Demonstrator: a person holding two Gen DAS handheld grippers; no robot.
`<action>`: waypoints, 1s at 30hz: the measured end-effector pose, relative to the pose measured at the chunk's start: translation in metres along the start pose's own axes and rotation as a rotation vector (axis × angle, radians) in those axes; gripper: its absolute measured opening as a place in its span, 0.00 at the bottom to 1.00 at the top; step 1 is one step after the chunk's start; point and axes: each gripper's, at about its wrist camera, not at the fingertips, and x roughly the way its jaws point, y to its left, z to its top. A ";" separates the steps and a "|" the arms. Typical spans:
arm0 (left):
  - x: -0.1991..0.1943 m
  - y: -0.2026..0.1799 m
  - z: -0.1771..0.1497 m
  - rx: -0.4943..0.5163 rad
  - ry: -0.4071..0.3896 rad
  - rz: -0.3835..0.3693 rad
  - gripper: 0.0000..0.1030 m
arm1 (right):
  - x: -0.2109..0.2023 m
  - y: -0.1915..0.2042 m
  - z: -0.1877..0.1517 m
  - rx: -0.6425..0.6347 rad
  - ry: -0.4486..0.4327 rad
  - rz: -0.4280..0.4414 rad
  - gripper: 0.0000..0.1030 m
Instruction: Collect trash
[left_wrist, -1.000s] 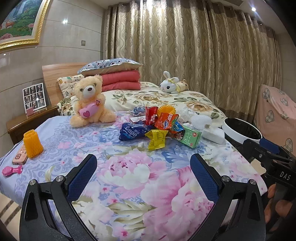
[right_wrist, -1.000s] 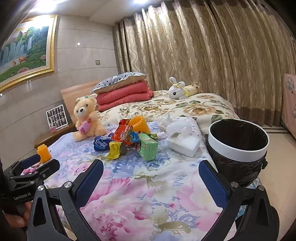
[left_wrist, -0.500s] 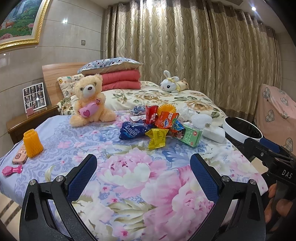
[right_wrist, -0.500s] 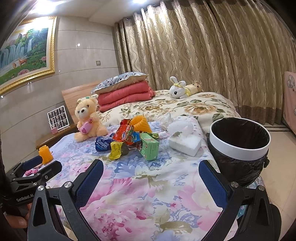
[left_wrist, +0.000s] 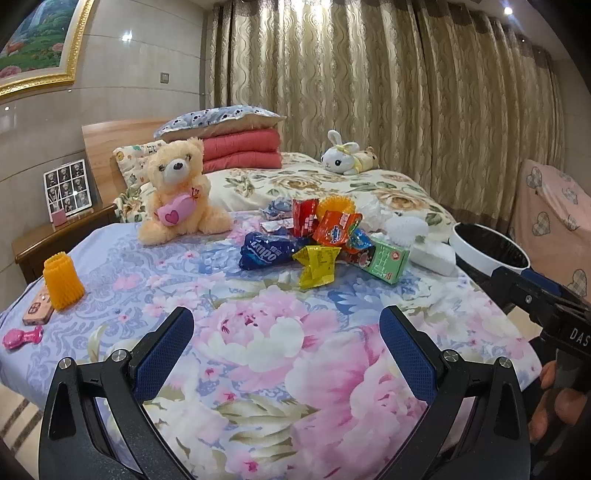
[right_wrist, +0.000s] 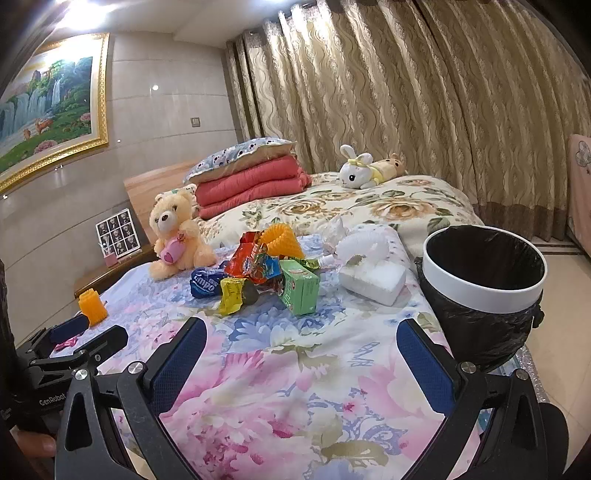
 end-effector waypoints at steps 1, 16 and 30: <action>0.002 0.000 0.001 0.001 0.008 -0.002 1.00 | 0.003 -0.001 0.000 0.003 0.009 0.006 1.00; 0.056 0.001 0.012 -0.011 0.125 -0.021 0.99 | 0.050 -0.024 0.008 0.056 0.143 0.022 1.00; 0.115 -0.004 0.032 -0.013 0.215 -0.043 0.90 | 0.108 -0.029 0.026 0.077 0.258 0.067 0.85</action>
